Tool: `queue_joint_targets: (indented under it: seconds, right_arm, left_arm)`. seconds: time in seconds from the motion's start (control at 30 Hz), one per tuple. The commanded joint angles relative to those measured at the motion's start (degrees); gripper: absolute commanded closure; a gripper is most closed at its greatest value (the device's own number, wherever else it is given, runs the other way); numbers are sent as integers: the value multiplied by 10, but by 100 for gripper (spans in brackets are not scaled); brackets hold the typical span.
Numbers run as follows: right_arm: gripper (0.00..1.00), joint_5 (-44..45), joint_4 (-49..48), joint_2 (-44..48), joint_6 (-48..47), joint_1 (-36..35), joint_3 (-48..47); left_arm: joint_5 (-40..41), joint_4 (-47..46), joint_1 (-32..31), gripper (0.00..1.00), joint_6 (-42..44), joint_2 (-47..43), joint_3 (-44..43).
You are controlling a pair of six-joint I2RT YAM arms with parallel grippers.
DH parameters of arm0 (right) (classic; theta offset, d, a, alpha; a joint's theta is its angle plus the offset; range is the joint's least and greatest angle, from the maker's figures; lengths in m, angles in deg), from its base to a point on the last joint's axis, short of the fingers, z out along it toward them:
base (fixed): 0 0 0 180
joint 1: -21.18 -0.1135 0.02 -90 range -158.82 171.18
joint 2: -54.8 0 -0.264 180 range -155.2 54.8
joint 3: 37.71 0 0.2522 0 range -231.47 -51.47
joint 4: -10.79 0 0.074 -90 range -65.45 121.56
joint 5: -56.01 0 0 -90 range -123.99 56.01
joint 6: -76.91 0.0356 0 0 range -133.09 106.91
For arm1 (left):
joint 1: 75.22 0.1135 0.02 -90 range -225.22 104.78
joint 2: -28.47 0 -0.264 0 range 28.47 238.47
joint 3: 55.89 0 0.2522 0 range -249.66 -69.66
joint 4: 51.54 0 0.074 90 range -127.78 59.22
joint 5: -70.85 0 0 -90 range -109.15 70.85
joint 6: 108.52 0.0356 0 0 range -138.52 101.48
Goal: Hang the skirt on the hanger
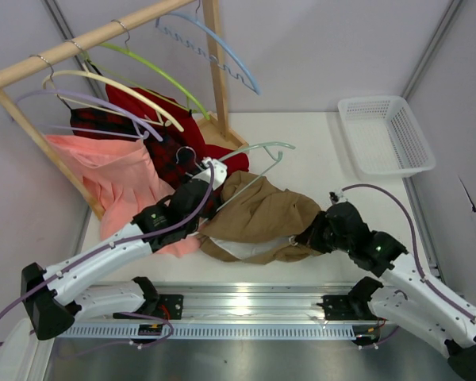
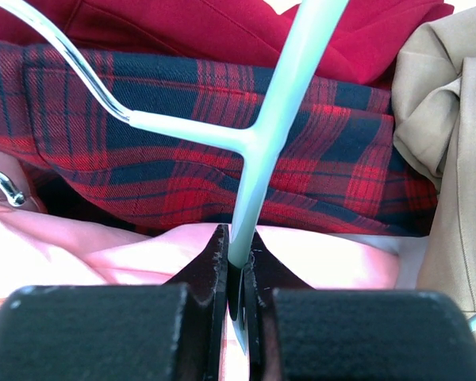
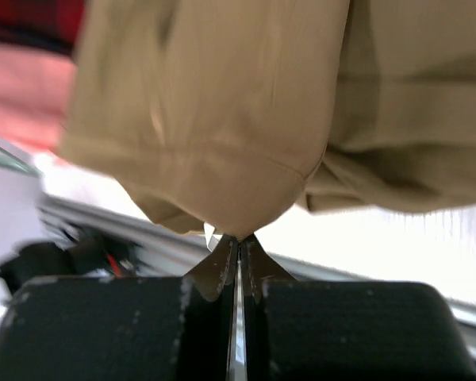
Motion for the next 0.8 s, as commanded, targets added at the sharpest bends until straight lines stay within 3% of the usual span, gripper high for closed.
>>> queue_joint_targets:
  seconds: [0.0, 0.13, 0.33, 0.6, 0.77]
  right_arm:
    - [100, -41, -50, 32, -1, 69, -11]
    - [100, -69, -102, 48, 14, 138, -14]
    - [100, -142, -225, 1, 51, 227, -4]
    - [100, -210, -350, -53, 101, 304, 9]
    - [100, -201, -420, -69, 131, 327, 5]
  left_arm:
    - [22, -37, -5, 100, -1, -27, 8]
    - [27, -43, -16, 100, -8, -36, 13]
    - [47, -44, -45, 100, -27, -31, 20]
    - [62, -30, -85, 100, -83, -29, 38]
    - [57, -22, -100, 100, -115, -25, 40]
